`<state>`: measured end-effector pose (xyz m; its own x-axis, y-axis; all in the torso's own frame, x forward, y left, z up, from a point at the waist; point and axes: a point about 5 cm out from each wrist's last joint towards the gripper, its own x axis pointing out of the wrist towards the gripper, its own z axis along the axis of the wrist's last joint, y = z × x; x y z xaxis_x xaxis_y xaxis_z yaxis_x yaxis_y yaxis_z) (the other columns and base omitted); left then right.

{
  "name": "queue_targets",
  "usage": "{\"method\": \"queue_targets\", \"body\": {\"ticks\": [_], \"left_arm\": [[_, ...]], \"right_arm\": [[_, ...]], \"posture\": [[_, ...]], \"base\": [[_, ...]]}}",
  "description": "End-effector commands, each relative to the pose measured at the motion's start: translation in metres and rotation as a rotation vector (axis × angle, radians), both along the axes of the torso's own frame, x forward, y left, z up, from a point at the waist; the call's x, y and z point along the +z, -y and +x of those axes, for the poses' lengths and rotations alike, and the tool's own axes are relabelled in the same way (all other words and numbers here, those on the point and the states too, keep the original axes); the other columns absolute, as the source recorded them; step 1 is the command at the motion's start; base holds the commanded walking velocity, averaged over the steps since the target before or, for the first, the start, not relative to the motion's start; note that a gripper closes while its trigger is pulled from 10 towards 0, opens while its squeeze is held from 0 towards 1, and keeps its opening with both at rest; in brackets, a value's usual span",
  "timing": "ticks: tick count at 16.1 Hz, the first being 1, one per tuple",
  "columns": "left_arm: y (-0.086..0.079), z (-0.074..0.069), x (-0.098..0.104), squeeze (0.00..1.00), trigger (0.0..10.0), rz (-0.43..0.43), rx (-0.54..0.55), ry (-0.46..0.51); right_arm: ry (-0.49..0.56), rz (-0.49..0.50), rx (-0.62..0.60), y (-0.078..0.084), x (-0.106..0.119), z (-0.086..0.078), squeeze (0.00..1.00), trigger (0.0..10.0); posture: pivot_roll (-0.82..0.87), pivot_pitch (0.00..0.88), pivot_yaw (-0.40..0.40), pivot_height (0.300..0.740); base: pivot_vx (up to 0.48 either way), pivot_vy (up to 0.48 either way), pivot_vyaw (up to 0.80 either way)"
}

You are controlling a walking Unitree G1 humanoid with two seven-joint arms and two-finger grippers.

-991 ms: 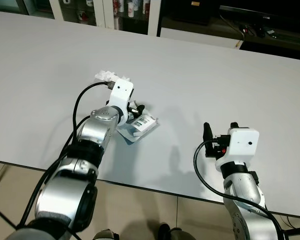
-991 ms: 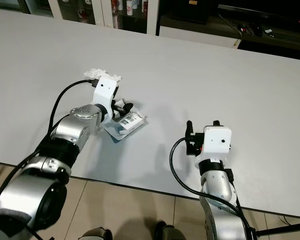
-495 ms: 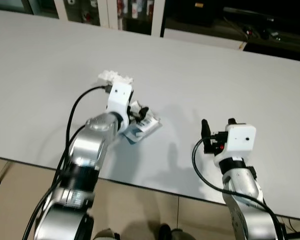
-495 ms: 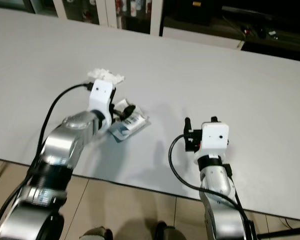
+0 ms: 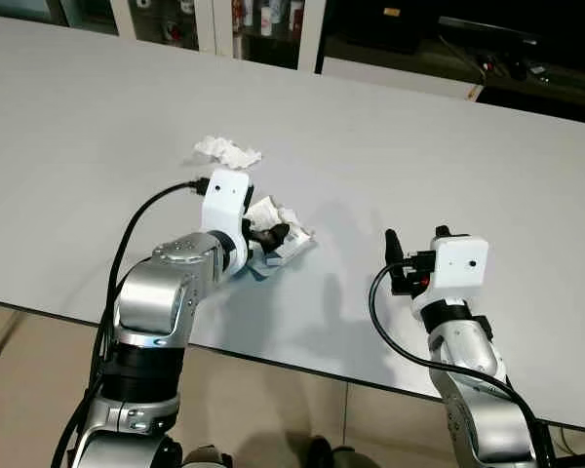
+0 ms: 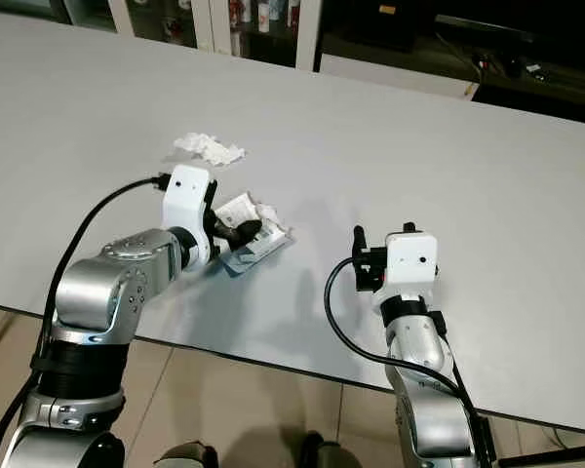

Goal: Picking trash to rubbish bin

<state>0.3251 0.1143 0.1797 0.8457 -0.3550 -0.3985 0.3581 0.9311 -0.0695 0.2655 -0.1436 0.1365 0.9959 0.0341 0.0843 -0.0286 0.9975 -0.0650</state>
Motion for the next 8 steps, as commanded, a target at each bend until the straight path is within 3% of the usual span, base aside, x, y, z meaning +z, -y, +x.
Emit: {"method": "queue_targets", "body": {"ticks": [1,3,8], "left_arm": [[0.004,-0.005,0.003,0.0,10.0,-0.023,-0.018,-0.019],[0.005,-0.011,-0.002,0.0,10.0,-0.01,-0.03,-0.06],[0.004,-0.015,-0.038,0.0,10.0,0.04,-0.021,-0.139]], "right_arm": [[0.005,-0.001,0.008,0.002,-0.001,0.001,0.0,10.0],[0.006,-0.002,0.011,0.002,-0.001,0.002,0.0,10.0],[0.011,-0.002,0.0,0.004,0.0,0.003,0.0,10.0]], "posture": [[0.26,0.111,-0.113,0.74],[0.26,0.11,-0.112,0.74],[0.24,0.103,-0.11,0.74]], "base": [[0.0,0.0,0.0],[0.0,0.0,0.0],[0.0,0.0,0.0]]}}
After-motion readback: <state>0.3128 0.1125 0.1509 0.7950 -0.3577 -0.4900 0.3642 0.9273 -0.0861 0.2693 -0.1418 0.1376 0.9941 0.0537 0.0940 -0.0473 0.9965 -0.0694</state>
